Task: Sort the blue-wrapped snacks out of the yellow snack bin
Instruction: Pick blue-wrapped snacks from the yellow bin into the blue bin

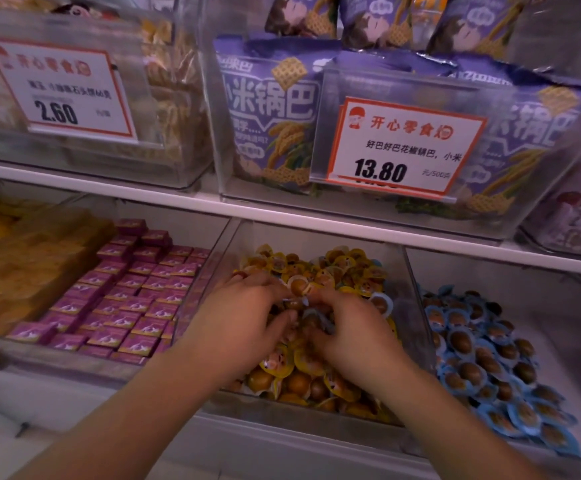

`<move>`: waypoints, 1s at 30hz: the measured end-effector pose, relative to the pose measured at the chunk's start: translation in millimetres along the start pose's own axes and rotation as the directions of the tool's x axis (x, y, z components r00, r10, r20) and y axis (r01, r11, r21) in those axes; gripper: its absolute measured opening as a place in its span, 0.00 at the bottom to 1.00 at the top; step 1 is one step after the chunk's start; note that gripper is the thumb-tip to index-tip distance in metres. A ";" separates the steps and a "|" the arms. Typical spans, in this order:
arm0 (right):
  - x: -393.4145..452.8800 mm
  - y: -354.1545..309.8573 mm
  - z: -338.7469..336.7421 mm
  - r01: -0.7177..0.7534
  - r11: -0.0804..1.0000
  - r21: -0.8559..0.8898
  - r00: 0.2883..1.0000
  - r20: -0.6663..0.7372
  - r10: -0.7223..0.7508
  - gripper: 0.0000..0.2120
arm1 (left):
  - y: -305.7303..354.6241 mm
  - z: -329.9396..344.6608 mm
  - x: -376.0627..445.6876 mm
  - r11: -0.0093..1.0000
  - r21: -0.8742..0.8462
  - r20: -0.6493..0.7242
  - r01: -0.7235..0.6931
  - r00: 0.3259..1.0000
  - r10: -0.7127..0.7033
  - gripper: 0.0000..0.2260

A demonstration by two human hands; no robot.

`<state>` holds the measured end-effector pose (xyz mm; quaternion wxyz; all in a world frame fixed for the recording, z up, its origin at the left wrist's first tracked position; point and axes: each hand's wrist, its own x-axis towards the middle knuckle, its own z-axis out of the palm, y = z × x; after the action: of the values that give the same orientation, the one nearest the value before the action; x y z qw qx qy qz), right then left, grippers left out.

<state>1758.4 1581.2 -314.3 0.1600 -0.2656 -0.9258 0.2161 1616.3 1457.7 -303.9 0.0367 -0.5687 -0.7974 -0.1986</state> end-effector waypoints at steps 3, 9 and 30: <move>3.3 -2.9 -9.9 -0.132 0.930 0.344 0.974 -0.127 0.185 0.13 | 3.9 -3.3 1.8 0.977 -0.208 -0.162 0.037 0.984 -0.072 0.14; -14.3 -20.0 -38.4 -0.383 -0.119 0.916 0.866 0.401 0.299 0.16 | 37.6 -1.7 -5.1 0.915 -0.398 -0.281 -0.066 0.958 -0.053 0.15; -24.9 132.6 -100.5 -0.315 0.201 0.928 0.777 0.131 0.615 0.21 | 44.6 31.6 3.2 0.947 -0.177 0.226 -0.267 0.926 0.303 0.26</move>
<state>1875.9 1700.4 -297.1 0.3288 -0.4255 -0.4840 0.6904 1661.5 1484.1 -319.7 -0.0765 -0.7004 -0.6878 -0.1746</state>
